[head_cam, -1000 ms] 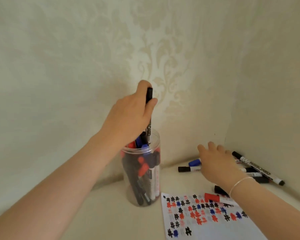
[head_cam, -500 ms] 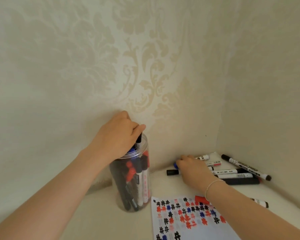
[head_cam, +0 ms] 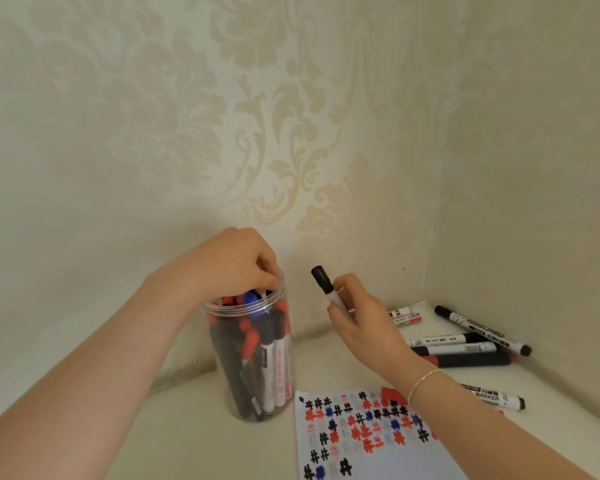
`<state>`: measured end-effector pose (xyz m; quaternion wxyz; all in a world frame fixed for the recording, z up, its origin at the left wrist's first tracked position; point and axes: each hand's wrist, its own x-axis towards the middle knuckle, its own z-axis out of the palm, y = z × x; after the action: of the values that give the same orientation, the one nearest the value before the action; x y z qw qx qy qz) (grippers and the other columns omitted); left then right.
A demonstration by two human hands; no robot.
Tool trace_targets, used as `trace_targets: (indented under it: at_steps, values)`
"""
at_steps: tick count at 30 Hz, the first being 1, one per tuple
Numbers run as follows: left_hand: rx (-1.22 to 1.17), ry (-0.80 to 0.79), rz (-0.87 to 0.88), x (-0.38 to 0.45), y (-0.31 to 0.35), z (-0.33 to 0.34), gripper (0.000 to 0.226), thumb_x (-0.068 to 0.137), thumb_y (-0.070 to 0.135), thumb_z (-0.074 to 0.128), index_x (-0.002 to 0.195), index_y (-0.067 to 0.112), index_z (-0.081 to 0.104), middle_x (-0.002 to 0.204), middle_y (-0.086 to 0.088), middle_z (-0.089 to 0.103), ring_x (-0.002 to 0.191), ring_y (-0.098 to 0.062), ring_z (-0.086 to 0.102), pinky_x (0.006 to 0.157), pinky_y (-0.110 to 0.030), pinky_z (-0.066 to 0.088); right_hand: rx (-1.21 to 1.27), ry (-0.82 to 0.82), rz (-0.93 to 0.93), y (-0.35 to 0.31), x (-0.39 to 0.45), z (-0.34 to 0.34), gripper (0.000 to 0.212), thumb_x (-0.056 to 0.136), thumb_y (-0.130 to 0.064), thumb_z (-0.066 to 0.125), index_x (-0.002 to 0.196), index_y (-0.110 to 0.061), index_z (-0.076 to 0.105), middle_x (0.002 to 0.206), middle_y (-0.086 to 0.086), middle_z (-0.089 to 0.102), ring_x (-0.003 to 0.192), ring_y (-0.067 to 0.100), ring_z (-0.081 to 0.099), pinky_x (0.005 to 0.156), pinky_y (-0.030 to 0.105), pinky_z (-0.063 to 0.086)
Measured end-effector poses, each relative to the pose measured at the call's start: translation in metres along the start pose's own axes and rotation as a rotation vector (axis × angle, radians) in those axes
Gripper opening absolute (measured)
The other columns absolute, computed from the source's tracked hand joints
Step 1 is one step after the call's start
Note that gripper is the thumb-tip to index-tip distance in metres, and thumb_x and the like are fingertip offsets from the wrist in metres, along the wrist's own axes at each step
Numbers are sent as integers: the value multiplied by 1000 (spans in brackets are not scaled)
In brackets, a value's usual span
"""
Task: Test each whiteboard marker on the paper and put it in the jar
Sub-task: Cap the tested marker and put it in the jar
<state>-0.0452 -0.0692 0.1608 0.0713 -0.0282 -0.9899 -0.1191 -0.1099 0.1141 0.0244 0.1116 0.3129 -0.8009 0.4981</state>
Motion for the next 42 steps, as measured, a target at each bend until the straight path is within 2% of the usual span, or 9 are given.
trace_targets:
  at_steps: [8,13,17,20,22,25,31,37,42]
  values:
    - [104,457,108,-28,36,11,17,93,34,51,103,32,64,106,16,61,85,-6,58,74,-29,48,19,-104,200,-8,-18,-24,18,88,-17,61,96,-33,63,71,-5,54,55,7,43,54,23,39]
    - [432,133,376,-38,65,70,42,96,21,49,136,15,40,141,-1,39,123,-18,46,85,-33,50,-264,-159,187,-14,-36,-40,18,73,-17,64,87,-28,66,71,-13,60,62,7,51,61,26,44]
    - [425,-52,267,-32,65,112,23,101,25,39,112,11,54,108,-8,60,93,-25,61,68,-35,45,-475,-94,-37,-7,-49,-48,25,68,-14,62,90,-23,71,81,-9,68,79,14,59,85,39,49]
    - [58,-121,152,-28,59,125,27,103,28,34,103,10,55,94,-7,65,78,-25,64,68,-40,52,-708,244,-66,7,-55,-49,50,64,-2,70,111,-17,62,111,4,61,109,25,53,102,51,38]
    - [-232,-145,74,-31,55,127,21,102,31,35,102,16,49,94,-1,65,79,-19,65,69,-35,55,-304,295,333,-8,-54,-57,54,69,-6,73,117,-16,50,115,6,53,103,24,53,92,42,45]
    - [-358,-230,162,-37,58,126,18,102,31,36,113,19,44,108,8,64,87,-12,62,78,-29,53,569,-120,679,-23,-54,-65,25,79,-23,72,95,-11,58,70,2,48,58,16,43,57,27,41]
    - [-668,-329,186,-42,69,127,28,102,27,37,130,27,43,72,19,52,62,-4,53,61,-13,39,605,-154,574,-20,-54,-52,24,87,-19,64,73,-2,55,44,3,35,41,16,29,40,24,26]
    - [-835,-228,278,-45,68,126,23,101,23,43,91,25,63,66,20,61,52,0,41,54,-11,33,794,-232,507,-22,-52,-53,36,92,-11,52,56,-9,51,40,6,41,37,15,37,40,24,29]
    - [-987,-275,243,-52,66,132,23,100,21,45,95,10,65,49,15,50,40,-2,31,41,-10,26,806,-298,472,-18,-56,-54,32,92,-9,52,60,-7,51,41,9,40,37,18,35,40,25,29]
